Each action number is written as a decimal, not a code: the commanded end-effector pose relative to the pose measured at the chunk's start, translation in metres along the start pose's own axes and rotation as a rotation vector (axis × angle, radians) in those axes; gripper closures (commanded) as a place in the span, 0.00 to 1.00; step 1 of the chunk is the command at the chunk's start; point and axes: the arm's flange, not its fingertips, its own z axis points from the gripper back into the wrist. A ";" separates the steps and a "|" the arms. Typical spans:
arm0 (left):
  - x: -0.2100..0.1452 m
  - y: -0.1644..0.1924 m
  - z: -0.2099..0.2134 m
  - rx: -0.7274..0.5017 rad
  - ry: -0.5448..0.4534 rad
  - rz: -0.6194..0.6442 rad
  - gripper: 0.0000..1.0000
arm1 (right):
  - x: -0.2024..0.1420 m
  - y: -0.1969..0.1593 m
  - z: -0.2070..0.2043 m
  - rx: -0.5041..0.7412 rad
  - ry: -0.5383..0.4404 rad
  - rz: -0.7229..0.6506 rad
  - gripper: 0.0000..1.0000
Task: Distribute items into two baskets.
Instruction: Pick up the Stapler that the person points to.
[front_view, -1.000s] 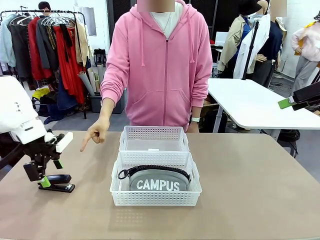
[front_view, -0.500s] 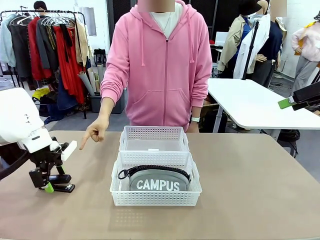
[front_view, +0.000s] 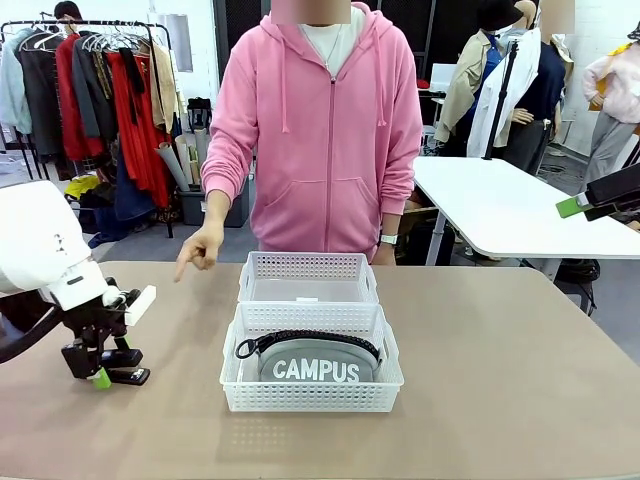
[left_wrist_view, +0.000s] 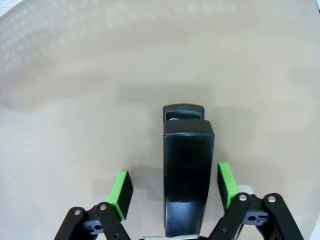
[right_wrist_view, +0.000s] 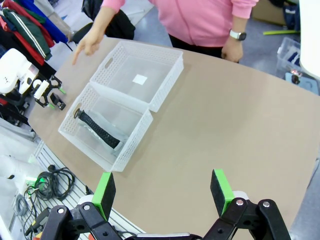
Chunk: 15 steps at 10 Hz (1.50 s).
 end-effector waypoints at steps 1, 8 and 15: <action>-0.003 -0.005 0.001 0.020 -0.009 -0.013 0.68 | 0.000 -0.001 0.001 -0.008 -0.001 -0.005 0.00; -0.005 -0.004 0.001 -0.004 0.013 -0.002 1.00 | 0.000 -0.001 0.001 -0.008 -0.001 -0.005 0.00; 0.037 0.033 0.113 0.084 0.014 0.117 1.00 | 0.000 -0.001 0.001 -0.008 -0.001 -0.005 0.00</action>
